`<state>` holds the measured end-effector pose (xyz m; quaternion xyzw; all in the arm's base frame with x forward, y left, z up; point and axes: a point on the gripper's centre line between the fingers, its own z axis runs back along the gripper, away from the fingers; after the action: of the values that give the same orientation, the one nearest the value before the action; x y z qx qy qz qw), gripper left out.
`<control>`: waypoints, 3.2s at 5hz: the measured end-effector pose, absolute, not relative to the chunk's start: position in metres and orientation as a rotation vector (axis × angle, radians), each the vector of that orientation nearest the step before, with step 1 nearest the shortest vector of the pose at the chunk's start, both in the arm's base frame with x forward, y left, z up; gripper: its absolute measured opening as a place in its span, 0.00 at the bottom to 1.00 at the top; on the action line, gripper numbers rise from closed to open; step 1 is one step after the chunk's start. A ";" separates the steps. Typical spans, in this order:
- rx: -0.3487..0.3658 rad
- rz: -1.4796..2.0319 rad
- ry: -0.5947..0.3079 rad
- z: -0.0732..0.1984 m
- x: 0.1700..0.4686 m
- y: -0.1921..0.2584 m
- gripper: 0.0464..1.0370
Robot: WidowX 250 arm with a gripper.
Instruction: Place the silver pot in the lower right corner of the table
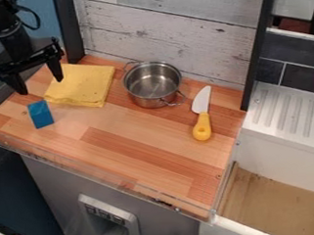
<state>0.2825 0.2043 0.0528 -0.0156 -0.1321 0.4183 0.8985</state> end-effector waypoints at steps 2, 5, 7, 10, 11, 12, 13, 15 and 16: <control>-0.077 0.844 -0.233 0.042 0.295 0.178 0.96; -0.148 0.761 -0.184 0.028 0.357 0.120 0.96; -0.113 0.766 -0.142 0.001 0.379 0.115 0.91; -0.113 0.773 -0.132 -0.011 0.383 0.114 0.10; -0.112 0.765 -0.132 -0.014 0.380 0.115 0.03; -0.136 0.762 -0.128 -0.008 0.373 0.113 0.03; -0.169 0.758 -0.160 0.014 0.361 0.112 0.03; -0.218 0.676 -0.195 0.049 0.309 0.093 0.03; -0.211 0.601 -0.170 0.045 0.276 0.076 0.03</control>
<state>0.2759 0.0757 0.0453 -0.1038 -0.0833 0.2953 0.9461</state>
